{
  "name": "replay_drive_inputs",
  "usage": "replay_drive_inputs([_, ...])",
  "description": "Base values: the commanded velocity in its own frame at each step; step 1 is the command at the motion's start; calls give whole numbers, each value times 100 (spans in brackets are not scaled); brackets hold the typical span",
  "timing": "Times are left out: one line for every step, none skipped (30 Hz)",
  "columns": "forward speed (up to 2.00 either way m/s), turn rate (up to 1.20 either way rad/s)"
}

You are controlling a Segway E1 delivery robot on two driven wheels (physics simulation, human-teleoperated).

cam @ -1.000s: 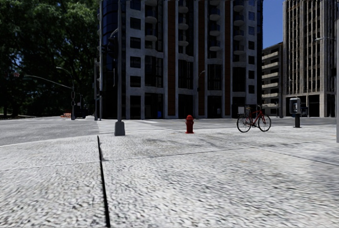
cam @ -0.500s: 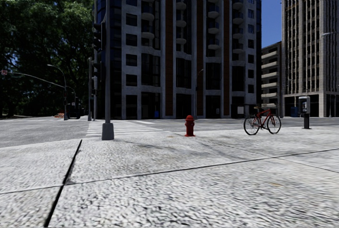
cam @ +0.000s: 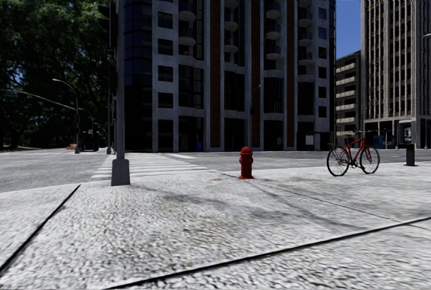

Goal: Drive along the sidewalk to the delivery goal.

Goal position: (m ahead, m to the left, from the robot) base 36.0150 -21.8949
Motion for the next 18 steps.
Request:
replay_drive_inputs([200,0])
replay_drive_inputs([200,0])
replay_drive_inputs([200,0])
replay_drive_inputs([200,0])
replay_drive_inputs([200,0])
replay_drive_inputs([200,0])
replay_drive_inputs([200,0])
replay_drive_inputs([200,0])
replay_drive_inputs([200,0])
replay_drive_inputs([200,0])
replay_drive_inputs([200,0])
replay_drive_inputs([200,0])
replay_drive_inputs([200,0])
replay_drive_inputs([200,4])
replay_drive_inputs([200,10])
replay_drive_inputs([200,13])
replay_drive_inputs([200,17])
replay_drive_inputs([200,17])
